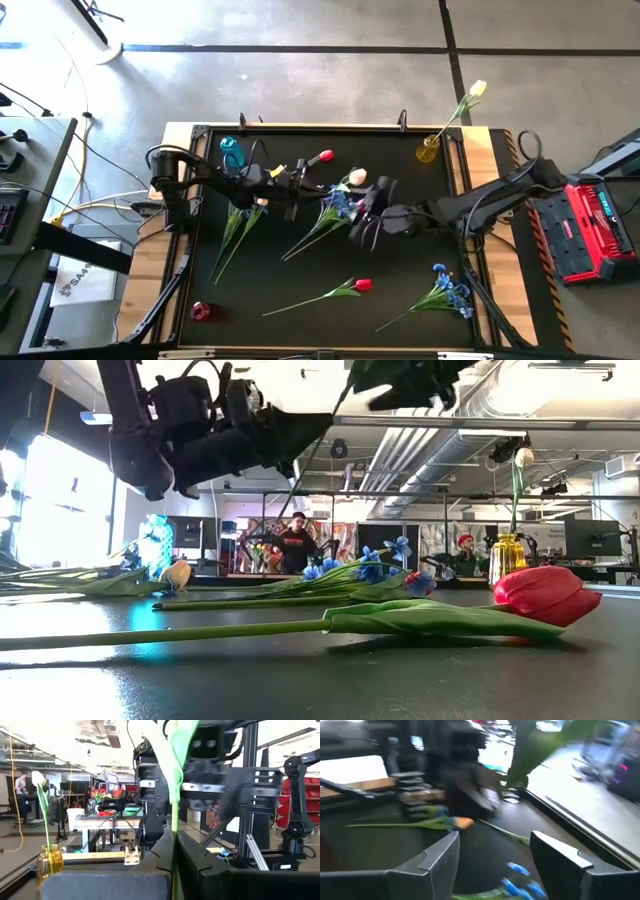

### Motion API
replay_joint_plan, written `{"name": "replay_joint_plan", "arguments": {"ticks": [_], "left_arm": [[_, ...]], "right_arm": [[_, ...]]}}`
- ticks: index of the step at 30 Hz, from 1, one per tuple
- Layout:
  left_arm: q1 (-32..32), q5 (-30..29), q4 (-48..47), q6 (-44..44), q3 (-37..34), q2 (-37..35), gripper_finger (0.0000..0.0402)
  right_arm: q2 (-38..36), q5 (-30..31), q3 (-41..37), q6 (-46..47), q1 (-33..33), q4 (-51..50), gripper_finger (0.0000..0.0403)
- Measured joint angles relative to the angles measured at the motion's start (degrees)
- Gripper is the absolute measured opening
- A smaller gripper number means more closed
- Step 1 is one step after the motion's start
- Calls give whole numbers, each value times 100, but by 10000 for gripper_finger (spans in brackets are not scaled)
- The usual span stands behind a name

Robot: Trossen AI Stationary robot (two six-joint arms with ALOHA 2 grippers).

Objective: Sort flowers into vase by color
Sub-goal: Put the top yellow flower into the yellow vase

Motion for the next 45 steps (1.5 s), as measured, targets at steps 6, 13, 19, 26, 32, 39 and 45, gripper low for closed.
{"name": "replay_joint_plan", "arguments": {"ticks": [6,13,19,26,32,39,45], "left_arm": [[-120,8,-12,10,-33,-1,0],[-190,15,-148,145,-33,0,0],[-160,-318,-634,167,-26,-7,1],[-161,-1272,-1697,375,-33,-1,50],[-82,-1467,-2550,582,-33,-2,116],[-81,-1512,-2590,539,-31,-2,133],[-91,-1515,-2626,519,-31,-2,133]], "right_arm": [[356,227,-8,-618,-94,1110,219],[383,220,-8,-640,-207,1498,156],[385,270,-10,-736,-221,1349,22],[341,444,-10,-344,-547,565,6],[-185,831,386,3,-1031,-1165,3],[-964,1308,1057,1433,-2118,-4250,1],[-1741,1175,1059,1823,-3150,-5222,1]]}}
